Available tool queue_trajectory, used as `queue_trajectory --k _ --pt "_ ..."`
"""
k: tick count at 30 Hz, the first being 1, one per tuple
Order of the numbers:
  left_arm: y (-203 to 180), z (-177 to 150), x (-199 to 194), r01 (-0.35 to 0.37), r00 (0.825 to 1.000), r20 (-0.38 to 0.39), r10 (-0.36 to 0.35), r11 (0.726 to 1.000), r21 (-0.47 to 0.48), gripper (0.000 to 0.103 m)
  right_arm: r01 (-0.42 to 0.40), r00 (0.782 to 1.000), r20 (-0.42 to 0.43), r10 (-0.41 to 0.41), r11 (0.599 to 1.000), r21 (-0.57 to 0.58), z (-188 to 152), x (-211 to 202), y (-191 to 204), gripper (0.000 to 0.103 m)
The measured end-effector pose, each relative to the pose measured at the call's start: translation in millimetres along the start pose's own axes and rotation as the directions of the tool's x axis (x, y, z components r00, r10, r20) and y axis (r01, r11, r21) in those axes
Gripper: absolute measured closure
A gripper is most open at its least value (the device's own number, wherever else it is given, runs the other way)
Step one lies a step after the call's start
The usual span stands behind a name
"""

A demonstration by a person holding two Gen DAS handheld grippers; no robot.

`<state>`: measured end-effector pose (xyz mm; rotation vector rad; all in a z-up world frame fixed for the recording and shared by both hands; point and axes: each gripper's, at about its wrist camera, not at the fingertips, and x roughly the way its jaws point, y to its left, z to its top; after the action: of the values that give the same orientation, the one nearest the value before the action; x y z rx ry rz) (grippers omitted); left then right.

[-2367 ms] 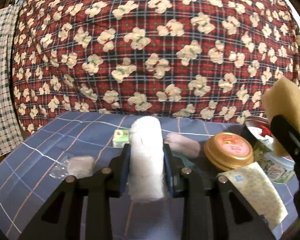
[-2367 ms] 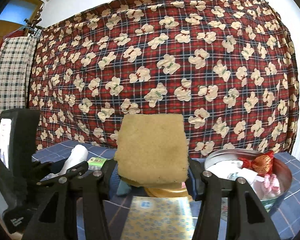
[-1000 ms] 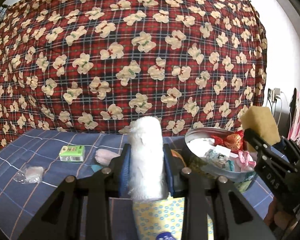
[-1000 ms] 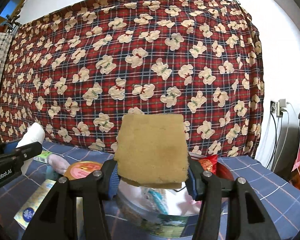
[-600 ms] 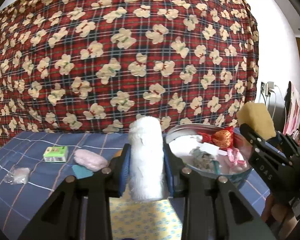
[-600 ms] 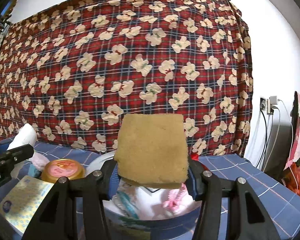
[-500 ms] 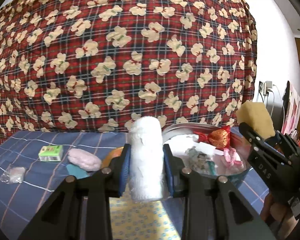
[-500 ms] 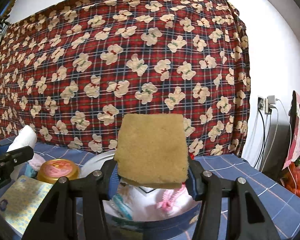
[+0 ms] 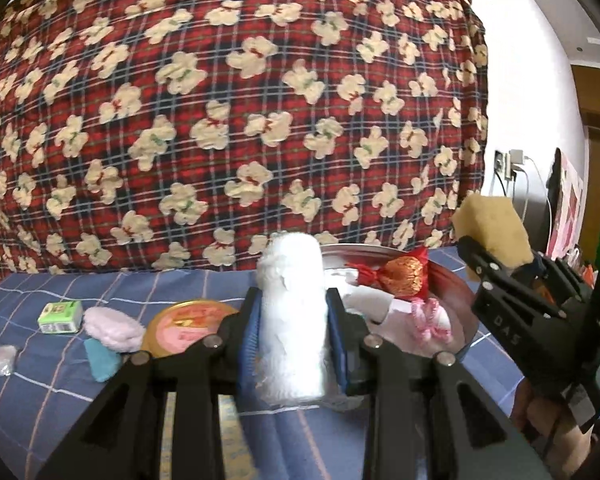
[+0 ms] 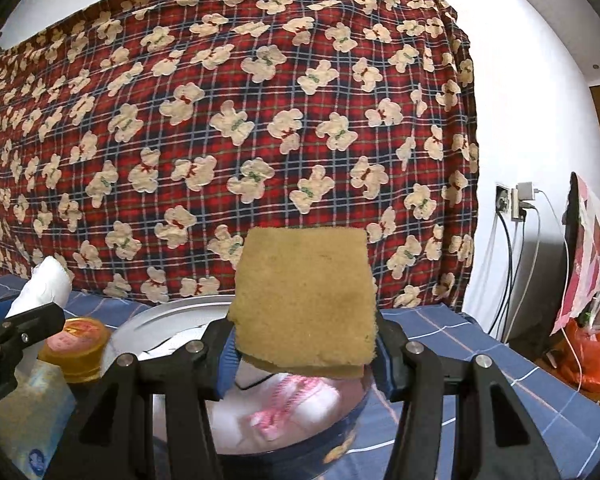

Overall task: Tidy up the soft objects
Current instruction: 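Carry the tan sponge and white towel in both tools over the tin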

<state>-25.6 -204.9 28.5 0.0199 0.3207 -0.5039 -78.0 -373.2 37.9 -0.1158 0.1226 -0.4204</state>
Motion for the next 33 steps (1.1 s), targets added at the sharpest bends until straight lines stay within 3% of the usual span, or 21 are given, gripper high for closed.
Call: queue_trajectory --k 21,33 --pt "-58 1 59 0.059 0.995 -0.086 -0.057 0.998 0.022 0.073 0.083 0.994 -0.068 -0.083 0.997 -0.005 -5 41 -46 0.047" --pt "-78 -2 82 0.062 0.988 -0.143 -0.059 0.998 0.014 0.073 0.024 0.984 -0.176 -0.024 1.0 0.0 -11 71 -47 0.047"
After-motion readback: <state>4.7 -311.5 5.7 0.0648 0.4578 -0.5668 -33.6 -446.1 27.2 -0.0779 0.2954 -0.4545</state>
